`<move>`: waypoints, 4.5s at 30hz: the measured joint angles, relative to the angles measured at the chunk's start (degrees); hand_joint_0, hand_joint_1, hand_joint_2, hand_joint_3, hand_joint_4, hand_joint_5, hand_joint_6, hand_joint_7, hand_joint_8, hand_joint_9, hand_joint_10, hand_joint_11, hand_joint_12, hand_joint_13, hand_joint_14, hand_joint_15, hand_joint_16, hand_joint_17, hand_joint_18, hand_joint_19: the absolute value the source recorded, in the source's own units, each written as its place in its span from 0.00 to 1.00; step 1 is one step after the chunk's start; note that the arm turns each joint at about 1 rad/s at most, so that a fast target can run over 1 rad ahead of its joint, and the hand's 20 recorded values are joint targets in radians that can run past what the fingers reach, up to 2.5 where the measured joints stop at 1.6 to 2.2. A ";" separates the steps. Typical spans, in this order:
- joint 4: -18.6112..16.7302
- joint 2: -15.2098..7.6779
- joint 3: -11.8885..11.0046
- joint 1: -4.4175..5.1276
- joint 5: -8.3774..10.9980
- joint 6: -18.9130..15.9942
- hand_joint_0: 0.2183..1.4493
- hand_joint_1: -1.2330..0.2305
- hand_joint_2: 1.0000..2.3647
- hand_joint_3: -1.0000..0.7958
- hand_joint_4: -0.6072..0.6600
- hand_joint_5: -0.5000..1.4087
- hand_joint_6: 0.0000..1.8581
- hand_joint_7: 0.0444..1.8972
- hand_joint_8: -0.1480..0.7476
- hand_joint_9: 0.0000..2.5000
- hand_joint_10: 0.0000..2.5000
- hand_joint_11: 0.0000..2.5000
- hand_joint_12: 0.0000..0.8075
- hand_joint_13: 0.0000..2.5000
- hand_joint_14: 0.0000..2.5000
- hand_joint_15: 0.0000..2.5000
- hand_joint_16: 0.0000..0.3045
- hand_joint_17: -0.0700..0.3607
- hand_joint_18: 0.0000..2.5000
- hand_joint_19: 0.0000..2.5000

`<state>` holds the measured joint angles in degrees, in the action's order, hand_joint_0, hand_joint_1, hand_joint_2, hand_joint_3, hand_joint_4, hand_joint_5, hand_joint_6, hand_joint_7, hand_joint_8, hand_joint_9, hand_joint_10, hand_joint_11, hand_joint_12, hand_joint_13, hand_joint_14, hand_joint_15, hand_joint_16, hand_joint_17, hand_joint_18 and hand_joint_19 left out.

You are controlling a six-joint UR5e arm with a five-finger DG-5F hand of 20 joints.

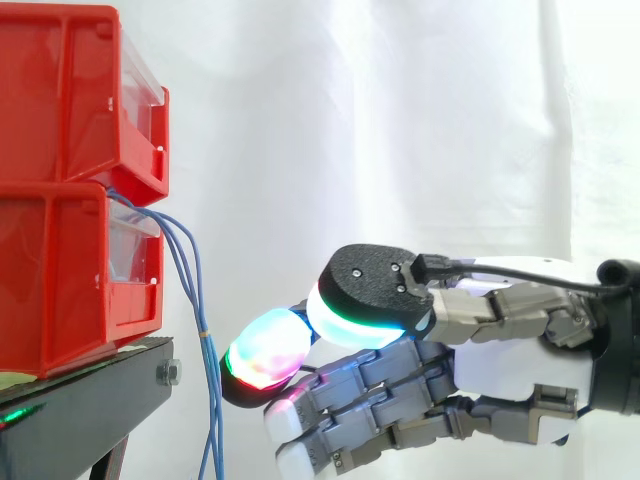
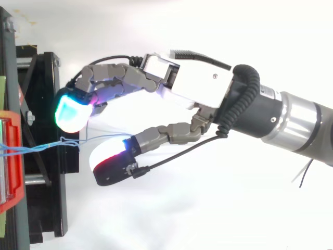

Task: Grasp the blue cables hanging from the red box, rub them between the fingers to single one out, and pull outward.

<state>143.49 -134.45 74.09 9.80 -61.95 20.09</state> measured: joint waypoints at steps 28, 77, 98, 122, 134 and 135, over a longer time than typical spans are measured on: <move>-8.41 -5.95 -0.89 1.34 5.01 1.54 0.25 0.36 0.00 0.28 0.67 0.20 0.27 0.55 0.43 0.25 0.01 0.21 0.51 0.18 0.01 0.20 0.19 0.46 0.13 0.23; -6.22 -6.52 -3.41 4.60 2.19 -19.67 0.28 0.35 0.00 0.30 0.66 0.21 0.27 0.61 0.44 0.29 0.01 0.22 0.50 0.25 0.01 0.23 0.18 0.45 0.19 0.26; -4.89 -6.49 -6.57 5.50 2.21 -28.56 0.28 0.37 0.00 0.29 0.67 0.21 0.27 0.63 0.45 0.32 0.01 0.23 0.50 0.29 0.01 0.25 0.18 0.44 0.22 0.27; 1.52 -6.39 -6.86 6.38 -2.15 -44.46 0.32 0.34 0.01 0.40 0.59 0.18 0.41 0.54 0.46 0.33 0.01 0.26 0.48 0.31 0.01 0.26 0.17 0.43 0.24 0.27; 8.19 -5.91 -9.87 5.96 -5.88 -45.40 0.31 0.35 0.02 0.44 0.58 0.16 0.45 0.50 0.45 0.33 0.01 0.26 0.48 0.31 0.01 0.27 0.17 0.44 0.25 0.27; 9.11 -5.72 -9.96 5.92 -6.26 -45.61 0.31 0.37 0.02 0.44 0.58 0.16 0.45 0.50 0.45 0.33 0.01 0.26 0.48 0.32 0.01 0.27 0.17 0.44 0.25 0.27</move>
<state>152.60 -140.17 64.13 15.72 -68.22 -25.51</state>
